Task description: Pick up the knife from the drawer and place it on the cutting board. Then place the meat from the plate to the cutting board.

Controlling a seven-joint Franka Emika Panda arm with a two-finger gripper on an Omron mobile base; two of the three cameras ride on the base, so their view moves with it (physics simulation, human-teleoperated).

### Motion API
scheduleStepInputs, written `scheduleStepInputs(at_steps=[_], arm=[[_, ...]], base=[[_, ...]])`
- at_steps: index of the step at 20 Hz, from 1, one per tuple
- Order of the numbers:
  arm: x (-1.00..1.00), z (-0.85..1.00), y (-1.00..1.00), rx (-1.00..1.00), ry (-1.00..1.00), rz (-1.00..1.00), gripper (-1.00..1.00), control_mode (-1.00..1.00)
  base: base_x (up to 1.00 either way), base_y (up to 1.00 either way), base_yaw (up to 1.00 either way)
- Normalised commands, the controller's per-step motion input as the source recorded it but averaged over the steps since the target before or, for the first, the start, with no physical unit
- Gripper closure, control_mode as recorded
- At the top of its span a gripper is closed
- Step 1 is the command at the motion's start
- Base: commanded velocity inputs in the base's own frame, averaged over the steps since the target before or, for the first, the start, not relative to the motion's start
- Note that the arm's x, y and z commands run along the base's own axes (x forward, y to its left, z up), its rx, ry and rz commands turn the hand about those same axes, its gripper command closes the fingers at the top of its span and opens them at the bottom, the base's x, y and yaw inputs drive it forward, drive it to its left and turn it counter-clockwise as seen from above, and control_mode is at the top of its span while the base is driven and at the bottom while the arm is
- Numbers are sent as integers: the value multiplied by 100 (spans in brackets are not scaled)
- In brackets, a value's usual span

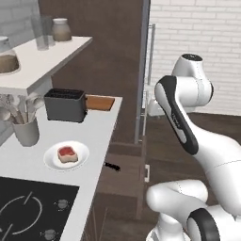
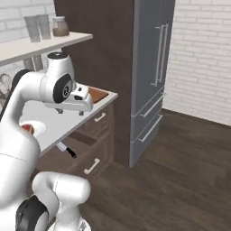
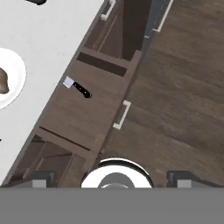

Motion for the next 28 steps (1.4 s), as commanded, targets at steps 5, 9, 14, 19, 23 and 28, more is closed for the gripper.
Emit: scheduleStepInputs(at_steps=[5, 9, 14, 19, 23, 28], arm=[[0, 0, 0, 0, 0, 0, -100, 100], [0, 0, 0, 0, 0, 0, -100, 100], [0, 0, 0, 0, 0, 0, -100, 100], [0, 0, 0, 0, 0, 0, -100, 100], [0, 0, 0, 0, 0, 0, -100, 100], [0, 0, 0, 0, 0, 0, -100, 100]], base=[[-14, 41, -22], [-7, 66, -39], [-16, 49, -27], [-41, 22, -22], [-9, 2, -5], [-32, 0, 0]])
